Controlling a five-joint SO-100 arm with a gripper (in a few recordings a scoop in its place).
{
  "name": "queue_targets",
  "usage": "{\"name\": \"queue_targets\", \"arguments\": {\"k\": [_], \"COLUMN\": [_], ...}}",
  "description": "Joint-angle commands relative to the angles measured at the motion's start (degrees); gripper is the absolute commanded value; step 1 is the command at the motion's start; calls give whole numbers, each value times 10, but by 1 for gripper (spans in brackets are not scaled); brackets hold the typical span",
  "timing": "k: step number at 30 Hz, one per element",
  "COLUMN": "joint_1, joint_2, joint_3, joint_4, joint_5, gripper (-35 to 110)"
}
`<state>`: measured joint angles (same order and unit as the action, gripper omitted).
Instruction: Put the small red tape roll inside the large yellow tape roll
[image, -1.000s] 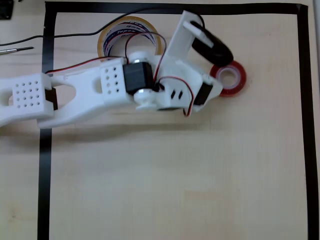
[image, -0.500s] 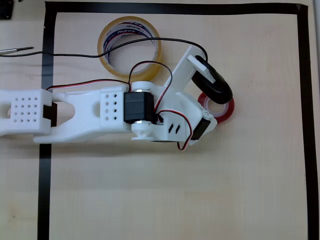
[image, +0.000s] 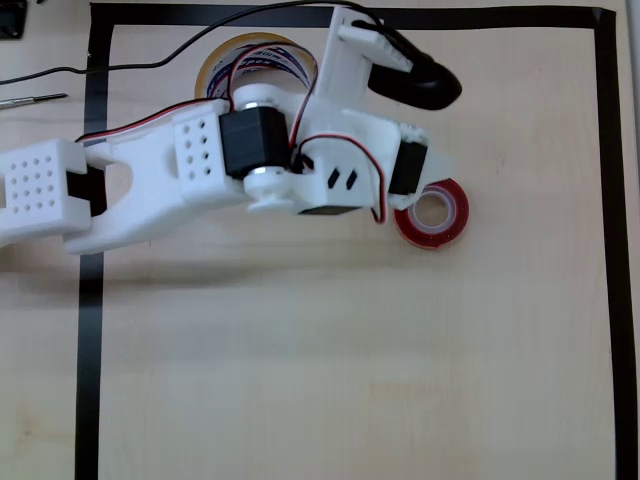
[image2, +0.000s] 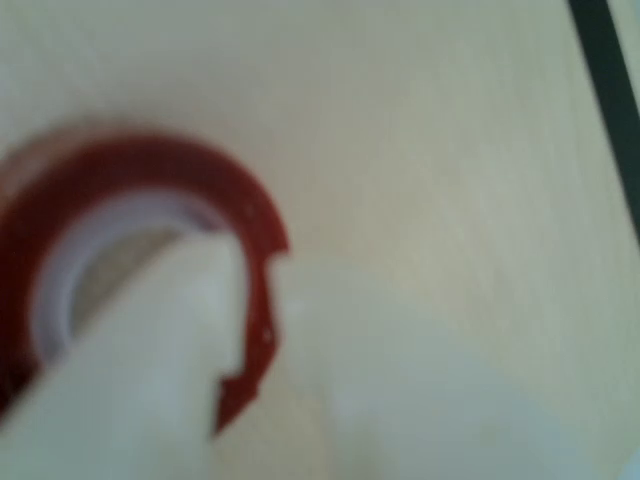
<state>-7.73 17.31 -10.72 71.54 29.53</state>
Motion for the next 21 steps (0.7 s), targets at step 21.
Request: {"name": "queue_targets", "arguments": {"k": [21], "joint_1": [26], "joint_2": [-20], "joint_3": [-32], "joint_4": [-54], "joint_5": [63], "gripper": [0]}}
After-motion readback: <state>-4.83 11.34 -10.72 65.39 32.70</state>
